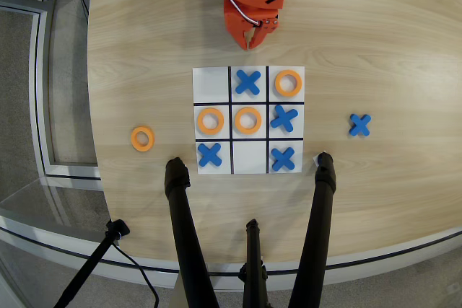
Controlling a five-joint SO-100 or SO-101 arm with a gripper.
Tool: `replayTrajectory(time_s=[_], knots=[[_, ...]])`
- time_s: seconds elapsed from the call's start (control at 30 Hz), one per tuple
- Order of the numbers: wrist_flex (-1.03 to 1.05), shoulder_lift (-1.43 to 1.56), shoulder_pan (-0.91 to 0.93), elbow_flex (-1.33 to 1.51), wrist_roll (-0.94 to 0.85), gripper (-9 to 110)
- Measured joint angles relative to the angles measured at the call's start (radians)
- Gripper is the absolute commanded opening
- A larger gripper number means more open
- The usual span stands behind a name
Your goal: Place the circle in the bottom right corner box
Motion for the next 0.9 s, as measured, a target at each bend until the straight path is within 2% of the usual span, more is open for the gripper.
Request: replayTrajectory(time_s=[0.37, 0.5, 0.73, 0.9], knots=[[0.075, -0.061, -0.046, -0.087, 0.044, 4], [0.084, -0.169, -0.04, -0.199, 0.038, 4], [0.078, -0.604, 0.123, -0.649, 0.049, 11], [-0.017, -0.971, 0.25, -0.96, 0.049, 16]])
